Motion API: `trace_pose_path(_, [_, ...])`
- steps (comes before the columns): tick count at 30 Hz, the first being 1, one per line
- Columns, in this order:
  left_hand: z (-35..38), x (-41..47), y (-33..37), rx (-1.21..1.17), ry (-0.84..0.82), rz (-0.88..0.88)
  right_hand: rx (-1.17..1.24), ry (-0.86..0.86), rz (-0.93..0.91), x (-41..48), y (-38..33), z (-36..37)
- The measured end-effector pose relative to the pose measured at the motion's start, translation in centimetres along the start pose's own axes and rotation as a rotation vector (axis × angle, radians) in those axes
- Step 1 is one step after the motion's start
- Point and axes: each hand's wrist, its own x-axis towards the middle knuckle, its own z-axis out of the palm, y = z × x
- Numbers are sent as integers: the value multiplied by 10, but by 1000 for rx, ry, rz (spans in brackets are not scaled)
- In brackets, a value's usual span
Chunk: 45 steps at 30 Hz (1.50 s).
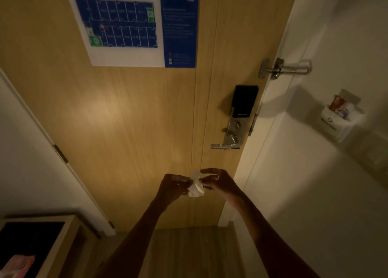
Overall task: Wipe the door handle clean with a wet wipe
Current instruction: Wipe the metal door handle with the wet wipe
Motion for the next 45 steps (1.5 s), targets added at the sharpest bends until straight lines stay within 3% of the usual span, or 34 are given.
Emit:
trace_pose_path(8, [-10,28,0,70,-4,127,-221,203,-36,28,-3,3])
trace_pose_path(14, [-15,43,-2,-4,44,85,-219,180,26,37,-3,9])
trace_pose_path(18, [-21,53,-9,122,15,128,-353,202,-22,47,-3,6])
trace_pose_path(22, [-25,62,-7,161,8,157,-293,226,-23,54,-16,4])
trace_pose_path(29, [-32,68,0,92,-145,94,-265,126,-72,62,-40,-4])
trace_pose_path(37, [-32,79,7,165,-249,144,-663,-75,-220,68,-77,-25])
trace_pose_path(40, [-22,83,16,351,-204,251,-747,-119,-272,69,-84,-36])
trace_pose_path(45, [3,90,14,445,-17,370,-792,-131,-310,69,-80,-57])
